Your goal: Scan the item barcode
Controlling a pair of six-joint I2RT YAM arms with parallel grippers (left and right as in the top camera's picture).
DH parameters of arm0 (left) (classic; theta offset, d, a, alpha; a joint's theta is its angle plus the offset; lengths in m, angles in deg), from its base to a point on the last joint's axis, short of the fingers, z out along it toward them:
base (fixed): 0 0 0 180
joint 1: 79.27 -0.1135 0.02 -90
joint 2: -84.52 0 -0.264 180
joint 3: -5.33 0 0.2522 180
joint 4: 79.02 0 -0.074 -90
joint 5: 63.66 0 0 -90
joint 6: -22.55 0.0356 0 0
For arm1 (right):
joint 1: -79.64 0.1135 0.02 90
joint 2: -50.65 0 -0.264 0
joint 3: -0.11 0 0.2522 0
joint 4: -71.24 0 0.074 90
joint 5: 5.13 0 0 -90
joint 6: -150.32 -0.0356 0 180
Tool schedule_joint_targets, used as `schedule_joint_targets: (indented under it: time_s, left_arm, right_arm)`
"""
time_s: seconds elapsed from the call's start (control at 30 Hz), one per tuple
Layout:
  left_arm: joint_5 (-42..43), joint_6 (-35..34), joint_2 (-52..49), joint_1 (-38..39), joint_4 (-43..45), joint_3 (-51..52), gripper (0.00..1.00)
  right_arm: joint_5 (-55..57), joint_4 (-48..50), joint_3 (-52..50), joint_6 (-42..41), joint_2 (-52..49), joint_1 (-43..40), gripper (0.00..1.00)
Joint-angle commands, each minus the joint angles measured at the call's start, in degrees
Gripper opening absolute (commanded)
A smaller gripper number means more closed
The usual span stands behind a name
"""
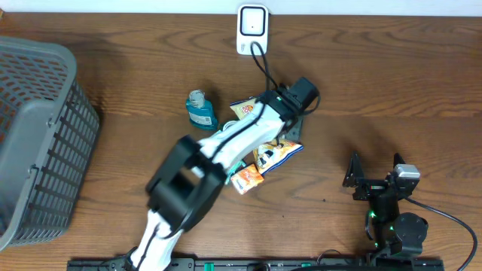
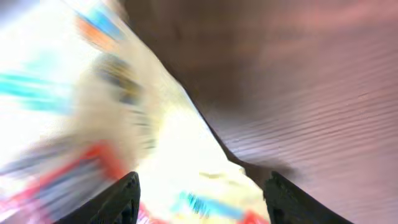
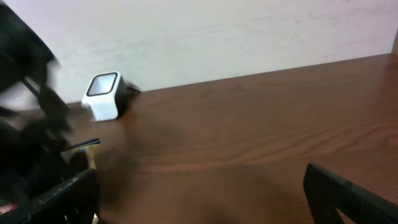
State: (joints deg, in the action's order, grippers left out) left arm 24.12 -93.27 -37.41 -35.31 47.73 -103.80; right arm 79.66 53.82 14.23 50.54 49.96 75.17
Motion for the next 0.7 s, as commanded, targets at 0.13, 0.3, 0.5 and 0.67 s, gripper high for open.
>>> schedule_joint_targets:
  time_s: [0.13,0.3,0.5,0.67]
  left_arm:
    - [-8.13,0.76,13.94,-0.39,-1.46,-0.92,0.19]
    - [-10.08,0.72,13.16,-1.18,-2.10,1.22,0.08]
    - [-10.10,0.63,10.47,-3.28,-3.56,3.61,0.08]
    - [-10.08,0.46,8.37,-5.18,-3.32,4.66,0.07]
  right_arm:
    - [0.20,-0.22,-0.04,0.63,0.31,0.44,0.99]
    - [0.20,-0.22,-0.04,0.63,0.31,0.44,0.99]
    - [0.20,-0.24,-0.04,0.63,0.31,0.44,0.99]
    - [0.20,-0.24,-0.04,0.63,0.31,0.44,0.99]
